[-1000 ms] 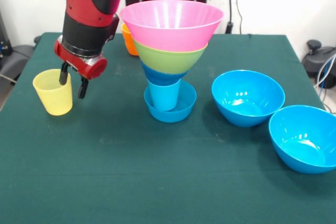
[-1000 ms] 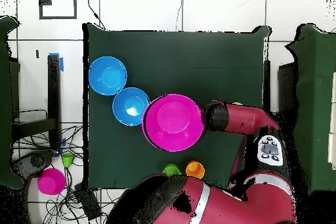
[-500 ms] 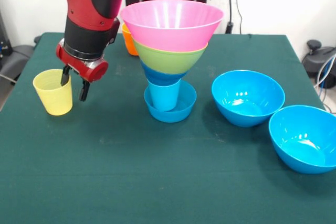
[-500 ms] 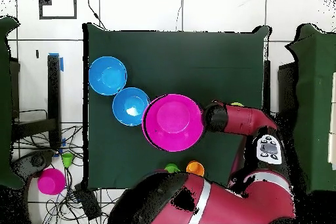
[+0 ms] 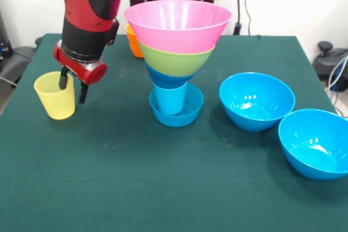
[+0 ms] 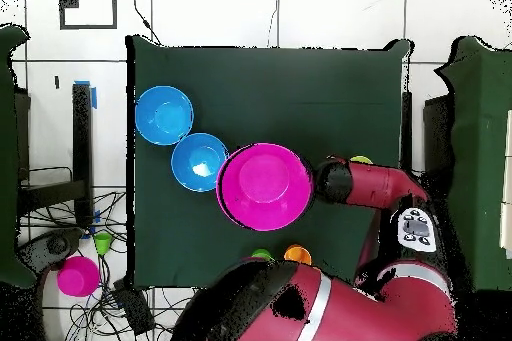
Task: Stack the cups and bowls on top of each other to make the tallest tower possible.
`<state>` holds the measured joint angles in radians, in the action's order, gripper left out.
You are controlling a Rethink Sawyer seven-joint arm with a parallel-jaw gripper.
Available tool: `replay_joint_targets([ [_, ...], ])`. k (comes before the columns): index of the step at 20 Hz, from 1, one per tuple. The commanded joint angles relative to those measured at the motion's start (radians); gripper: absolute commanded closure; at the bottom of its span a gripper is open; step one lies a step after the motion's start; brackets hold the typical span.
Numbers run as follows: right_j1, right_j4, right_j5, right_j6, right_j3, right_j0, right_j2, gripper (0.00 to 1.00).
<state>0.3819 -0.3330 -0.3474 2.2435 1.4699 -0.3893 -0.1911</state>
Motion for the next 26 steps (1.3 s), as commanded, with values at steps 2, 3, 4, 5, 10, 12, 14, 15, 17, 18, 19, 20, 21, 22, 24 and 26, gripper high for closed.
replay_joint_targets([
  [2,-0.023,-0.073,0.059,-0.058,-0.048,-0.01,0.109,1.0],
  [3,-0.022,-0.073,0.06,-0.057,-0.048,-0.009,0.108,1.0],
  [4,-0.022,-0.073,0.061,-0.056,-0.048,-0.008,0.108,1.0],
  [5,-0.022,-0.073,0.062,-0.054,-0.049,-0.007,0.107,1.0],
  [10,-0.022,-0.07,0.073,-0.047,-0.042,-0.01,0.111,1.0],
  [12,-0.016,-0.057,0.076,-0.028,-0.032,-0.008,0.109,1.0],
  [14,0.014,-0.055,0.052,-0.05,-0.017,-0.015,0.123,1.0],
  [15,0.038,-0.05,0.027,-0.072,-0.007,-0.023,0.137,1.0],
  [17,0.088,-0.038,-0.024,-0.115,0.014,-0.044,0.171,1.0],
  [18,0.115,-0.031,-0.051,-0.138,0.026,-0.056,0.191,1.0],
  [19,0.138,-0.02,-0.075,-0.161,0.04,-0.077,0.223,1.0],
  [20,0.162,-0.014,-0.1,-0.186,0.048,-0.091,0.246,1.0],
  [21,0.187,-0.01,-0.121,-0.204,0.058,-0.103,0.266,1.0],
  [22,0.212,-0.006,-0.142,-0.221,0.068,-0.115,0.285,1.0],
  [24,0.258,-0.003,-0.169,-0.243,0.086,-0.132,0.316,1.0],
  [26,0.291,0.001,-0.193,-0.258,0.1,-0.151,0.347,1.0],
])
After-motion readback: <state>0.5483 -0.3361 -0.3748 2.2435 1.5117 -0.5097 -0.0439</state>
